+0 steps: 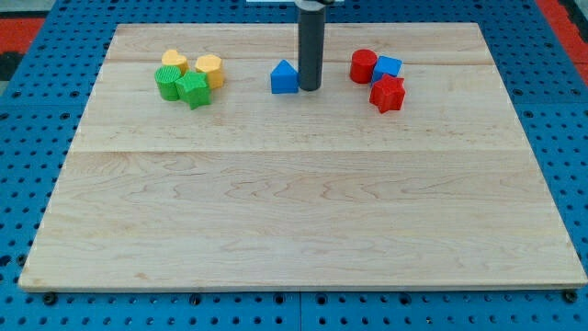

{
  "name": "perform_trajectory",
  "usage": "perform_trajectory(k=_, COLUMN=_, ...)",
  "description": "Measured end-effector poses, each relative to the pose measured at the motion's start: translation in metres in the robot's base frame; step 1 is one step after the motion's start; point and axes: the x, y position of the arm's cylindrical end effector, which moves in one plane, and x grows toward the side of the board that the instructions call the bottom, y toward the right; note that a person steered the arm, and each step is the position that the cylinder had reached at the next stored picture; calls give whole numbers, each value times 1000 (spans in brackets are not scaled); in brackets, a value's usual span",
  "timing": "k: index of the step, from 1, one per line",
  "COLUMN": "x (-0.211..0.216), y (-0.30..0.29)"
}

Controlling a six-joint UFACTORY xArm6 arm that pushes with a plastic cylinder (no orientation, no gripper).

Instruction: Place the blue triangle to the top left of the yellow heart

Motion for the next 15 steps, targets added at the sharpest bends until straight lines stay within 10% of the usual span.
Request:
perform_trajectory(k=11, x=-6, y=-90)
perform_trajectory(k=15, x=-85, y=-90)
